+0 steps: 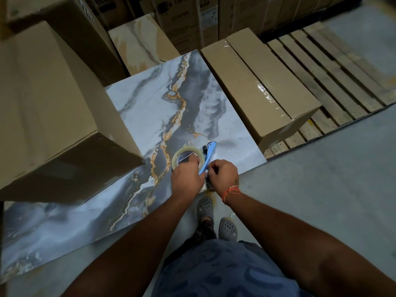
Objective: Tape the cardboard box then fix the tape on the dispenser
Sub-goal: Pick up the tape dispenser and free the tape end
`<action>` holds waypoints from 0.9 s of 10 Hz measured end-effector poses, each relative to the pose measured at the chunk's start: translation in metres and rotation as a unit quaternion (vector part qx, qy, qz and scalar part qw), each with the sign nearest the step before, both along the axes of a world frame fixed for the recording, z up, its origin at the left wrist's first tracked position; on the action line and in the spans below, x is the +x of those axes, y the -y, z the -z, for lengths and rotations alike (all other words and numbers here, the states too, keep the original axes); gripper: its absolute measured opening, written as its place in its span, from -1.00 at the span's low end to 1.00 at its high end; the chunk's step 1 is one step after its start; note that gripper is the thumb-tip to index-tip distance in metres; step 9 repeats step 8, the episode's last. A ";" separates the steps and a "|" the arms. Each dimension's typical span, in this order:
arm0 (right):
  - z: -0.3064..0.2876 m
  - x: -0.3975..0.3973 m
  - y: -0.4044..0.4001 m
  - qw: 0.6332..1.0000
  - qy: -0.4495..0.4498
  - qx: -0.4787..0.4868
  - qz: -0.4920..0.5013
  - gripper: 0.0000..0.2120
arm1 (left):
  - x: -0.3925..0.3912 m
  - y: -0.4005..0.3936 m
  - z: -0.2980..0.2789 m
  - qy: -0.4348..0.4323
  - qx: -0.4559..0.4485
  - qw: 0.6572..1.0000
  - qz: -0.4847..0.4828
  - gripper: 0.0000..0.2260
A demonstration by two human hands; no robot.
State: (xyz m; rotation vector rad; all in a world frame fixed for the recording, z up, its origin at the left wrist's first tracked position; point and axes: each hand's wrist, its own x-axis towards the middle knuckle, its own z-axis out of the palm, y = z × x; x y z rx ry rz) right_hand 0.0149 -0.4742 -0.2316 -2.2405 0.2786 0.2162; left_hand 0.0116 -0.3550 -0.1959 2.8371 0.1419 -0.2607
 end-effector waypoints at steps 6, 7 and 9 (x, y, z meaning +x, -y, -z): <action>-0.012 -0.015 -0.005 0.997 0.070 -0.015 -0.041 -0.81 | -0.026 -0.025 -0.019 0.128 -0.053 0.989 -0.059 -0.70; -0.024 -0.012 -0.018 0.982 0.152 -0.035 -0.105 -0.83 | -0.039 -0.038 -0.031 0.164 -0.035 0.983 -0.080 -0.77; -0.050 -0.003 -0.034 0.962 0.222 -0.032 -0.153 -0.85 | -0.047 -0.057 -0.047 0.252 0.002 0.965 -0.078 -0.81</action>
